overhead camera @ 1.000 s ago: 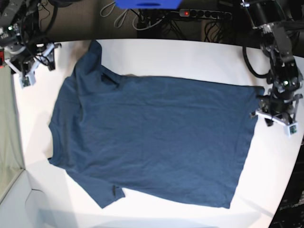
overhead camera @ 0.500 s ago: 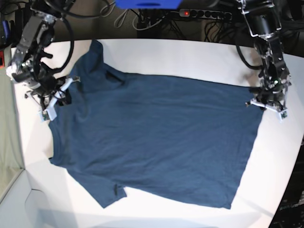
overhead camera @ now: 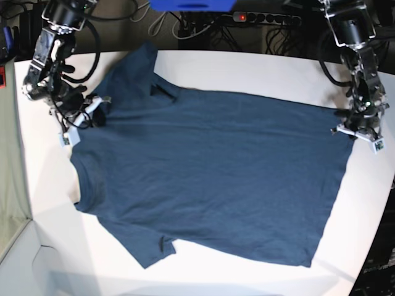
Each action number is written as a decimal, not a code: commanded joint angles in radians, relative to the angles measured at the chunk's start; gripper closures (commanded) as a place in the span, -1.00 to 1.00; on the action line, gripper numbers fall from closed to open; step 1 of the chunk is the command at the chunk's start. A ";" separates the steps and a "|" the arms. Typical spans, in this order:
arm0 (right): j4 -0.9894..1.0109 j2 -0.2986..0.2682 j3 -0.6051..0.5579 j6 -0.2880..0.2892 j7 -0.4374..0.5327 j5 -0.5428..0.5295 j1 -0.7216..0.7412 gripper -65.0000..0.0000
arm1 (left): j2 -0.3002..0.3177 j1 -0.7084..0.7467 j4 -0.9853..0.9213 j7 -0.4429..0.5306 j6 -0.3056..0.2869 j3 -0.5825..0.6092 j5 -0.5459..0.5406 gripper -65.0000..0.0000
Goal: Layout the t-shirt on the table in an organized manner, then fold the t-shirt properly
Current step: 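Drag the shoulder edges apart with both grippers to straighten the shirt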
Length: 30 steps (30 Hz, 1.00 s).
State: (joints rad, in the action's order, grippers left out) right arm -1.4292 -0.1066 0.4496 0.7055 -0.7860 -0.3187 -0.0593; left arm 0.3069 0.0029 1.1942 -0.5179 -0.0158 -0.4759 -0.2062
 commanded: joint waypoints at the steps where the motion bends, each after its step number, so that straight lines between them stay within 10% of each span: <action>1: 0.017 -0.020 0.010 -0.007 -0.005 0.031 0.002 0.82 | 0.031 -0.001 0.025 0.005 0.012 -0.005 0.011 0.46; 16: -0.238 -0.029 0.004 -0.007 0.110 0.134 -0.156 0.82 | -0.048 0.049 0.458 -0.138 0.012 -0.002 0.007 0.45; 30: -0.269 -0.100 -0.162 -0.007 0.119 0.134 -0.376 0.82 | -0.124 -0.065 0.079 -0.132 0.012 0.082 0.072 0.45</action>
State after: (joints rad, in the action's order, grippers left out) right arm -1.6920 -0.1955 0.2855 0.6952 -0.6239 -0.2108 -0.4232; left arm 0.1730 -0.0597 1.2671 -0.6312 -0.0113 -0.3908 -0.1387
